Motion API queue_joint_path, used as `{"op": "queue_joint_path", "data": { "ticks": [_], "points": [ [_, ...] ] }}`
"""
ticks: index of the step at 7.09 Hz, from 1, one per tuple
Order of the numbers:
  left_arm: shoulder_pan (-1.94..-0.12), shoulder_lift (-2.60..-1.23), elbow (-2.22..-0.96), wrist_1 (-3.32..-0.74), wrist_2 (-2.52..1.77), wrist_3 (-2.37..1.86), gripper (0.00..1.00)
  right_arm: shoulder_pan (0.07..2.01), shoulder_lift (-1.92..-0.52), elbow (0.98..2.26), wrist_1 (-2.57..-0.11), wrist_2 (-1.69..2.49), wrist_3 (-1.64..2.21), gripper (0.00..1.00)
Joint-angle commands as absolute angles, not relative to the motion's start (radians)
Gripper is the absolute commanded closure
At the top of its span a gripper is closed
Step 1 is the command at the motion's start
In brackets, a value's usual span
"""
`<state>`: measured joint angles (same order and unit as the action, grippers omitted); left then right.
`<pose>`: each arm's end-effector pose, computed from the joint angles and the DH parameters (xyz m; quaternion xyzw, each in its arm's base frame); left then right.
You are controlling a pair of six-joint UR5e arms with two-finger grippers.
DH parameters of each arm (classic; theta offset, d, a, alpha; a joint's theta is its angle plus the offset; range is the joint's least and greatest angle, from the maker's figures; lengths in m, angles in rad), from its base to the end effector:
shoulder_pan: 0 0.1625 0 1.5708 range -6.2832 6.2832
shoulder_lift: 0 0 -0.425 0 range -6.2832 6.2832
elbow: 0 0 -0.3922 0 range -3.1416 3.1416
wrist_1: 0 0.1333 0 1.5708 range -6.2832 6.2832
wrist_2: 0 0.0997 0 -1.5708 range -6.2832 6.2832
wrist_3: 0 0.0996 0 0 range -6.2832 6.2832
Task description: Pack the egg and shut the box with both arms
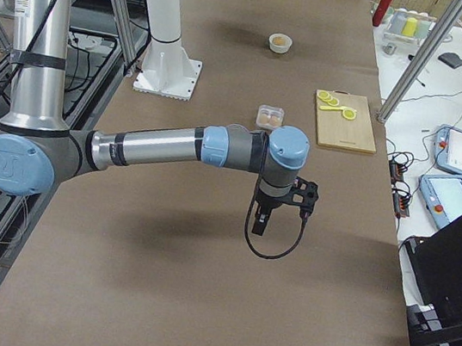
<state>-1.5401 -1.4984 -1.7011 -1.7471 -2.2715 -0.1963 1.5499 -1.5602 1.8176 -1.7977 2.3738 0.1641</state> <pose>-0.0545 -0.4773 0.6146 0.0704 0.3511 -0.0372 0.9329 0.0515 -0.4867 0.5537 -0.0221 -0.3904 0.0599 0.9184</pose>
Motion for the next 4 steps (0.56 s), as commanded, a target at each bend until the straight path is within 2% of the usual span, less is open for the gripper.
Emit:
{"op": "queue_joint_path", "data": {
  "ticks": [1,4],
  "points": [
    [-1.542,-1.497,-1.707,-1.747,-2.272,-0.193,0.02,1.551,-1.566,1.841,-1.805,2.373,0.164,0.0],
    [-1.54,-1.499,-1.704,-1.744,-2.27,-0.193,0.02,1.551,-1.566,1.847,-1.805,2.376,0.167,0.0]
  ]
}}
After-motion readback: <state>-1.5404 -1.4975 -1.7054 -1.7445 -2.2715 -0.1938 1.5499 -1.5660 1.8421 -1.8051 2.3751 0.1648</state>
